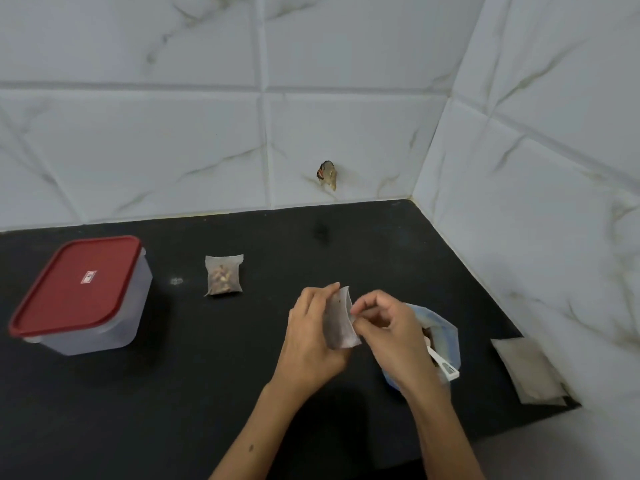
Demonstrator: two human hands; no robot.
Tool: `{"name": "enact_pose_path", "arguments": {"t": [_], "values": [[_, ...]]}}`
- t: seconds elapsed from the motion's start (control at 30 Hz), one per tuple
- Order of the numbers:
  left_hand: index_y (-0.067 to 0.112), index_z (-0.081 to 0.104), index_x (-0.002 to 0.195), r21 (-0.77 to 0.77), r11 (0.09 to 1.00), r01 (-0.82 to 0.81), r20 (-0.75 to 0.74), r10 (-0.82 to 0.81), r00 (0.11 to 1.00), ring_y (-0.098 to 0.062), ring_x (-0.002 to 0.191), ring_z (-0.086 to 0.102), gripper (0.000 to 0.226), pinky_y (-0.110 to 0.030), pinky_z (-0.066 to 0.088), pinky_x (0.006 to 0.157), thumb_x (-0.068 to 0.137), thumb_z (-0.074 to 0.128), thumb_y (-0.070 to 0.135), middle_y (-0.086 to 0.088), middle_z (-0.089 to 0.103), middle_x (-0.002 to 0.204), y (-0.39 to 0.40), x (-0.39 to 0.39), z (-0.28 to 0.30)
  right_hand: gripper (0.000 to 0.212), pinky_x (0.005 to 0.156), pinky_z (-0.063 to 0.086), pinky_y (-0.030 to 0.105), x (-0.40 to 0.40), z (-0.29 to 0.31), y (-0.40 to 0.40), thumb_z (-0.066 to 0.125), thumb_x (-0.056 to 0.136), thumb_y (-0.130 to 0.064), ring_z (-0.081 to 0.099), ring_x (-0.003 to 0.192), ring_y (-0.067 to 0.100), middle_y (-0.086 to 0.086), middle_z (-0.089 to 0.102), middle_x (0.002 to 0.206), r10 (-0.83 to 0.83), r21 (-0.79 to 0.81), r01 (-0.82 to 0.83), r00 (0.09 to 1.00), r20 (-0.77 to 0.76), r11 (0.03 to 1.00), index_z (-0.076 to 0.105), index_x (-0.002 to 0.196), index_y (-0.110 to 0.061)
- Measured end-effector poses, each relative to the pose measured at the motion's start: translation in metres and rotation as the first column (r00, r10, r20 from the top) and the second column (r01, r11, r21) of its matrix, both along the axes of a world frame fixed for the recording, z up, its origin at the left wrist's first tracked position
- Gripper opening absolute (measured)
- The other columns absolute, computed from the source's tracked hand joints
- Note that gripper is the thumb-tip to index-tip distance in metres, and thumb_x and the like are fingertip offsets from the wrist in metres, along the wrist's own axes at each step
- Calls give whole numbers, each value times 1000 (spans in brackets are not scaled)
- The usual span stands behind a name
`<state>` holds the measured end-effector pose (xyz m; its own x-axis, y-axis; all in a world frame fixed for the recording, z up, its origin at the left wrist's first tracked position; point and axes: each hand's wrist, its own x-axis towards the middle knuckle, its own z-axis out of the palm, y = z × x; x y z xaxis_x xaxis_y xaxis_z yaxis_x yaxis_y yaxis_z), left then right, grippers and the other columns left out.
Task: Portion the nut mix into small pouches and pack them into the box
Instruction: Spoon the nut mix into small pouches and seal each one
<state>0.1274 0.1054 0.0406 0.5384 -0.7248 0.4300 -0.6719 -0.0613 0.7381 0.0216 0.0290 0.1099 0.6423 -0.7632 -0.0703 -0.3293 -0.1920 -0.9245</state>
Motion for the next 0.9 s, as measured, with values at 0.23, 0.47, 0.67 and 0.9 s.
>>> {"name": "enact_pose_path", "arguments": {"t": [0.23,0.47,0.67,0.9], "values": [[20,49,132,41,995,89,40,-91,995,-6,102,51,73,-38,50,89,65,73,33,10,43,113,-3,13,-2,23,92,42,22,1,-5,-13,63,85,-18,49,108,-1,-15,53,111,176,-209,-236,947,-270,949,69,99,-34],[25,46,128,4,994,110,47,-110,993,0,102,52,66,-23,40,93,65,63,35,15,50,113,-9,19,-4,48,110,32,44,9,-11,-19,70,75,-11,29,135,0,-13,44,141,255,-7,-257,960,-116,966,66,107,-46],[15,56,120,2,991,132,33,-132,991,-4,100,55,60,-28,47,90,66,69,37,7,57,111,-16,17,-14,39,106,34,36,8,-9,-20,74,75,-18,22,141,14,-6,23,154,228,-51,-247,943,-242,968,64,98,-47],[13,59,108,-49,992,114,-81,-118,990,-9,89,61,43,-34,54,76,69,68,29,7,60,100,-32,-7,-24,33,101,33,25,-7,-9,-30,70,77,-17,28,136,-1,-7,40,146,283,-21,-296,932,-227,955,68,84,-49]]}}
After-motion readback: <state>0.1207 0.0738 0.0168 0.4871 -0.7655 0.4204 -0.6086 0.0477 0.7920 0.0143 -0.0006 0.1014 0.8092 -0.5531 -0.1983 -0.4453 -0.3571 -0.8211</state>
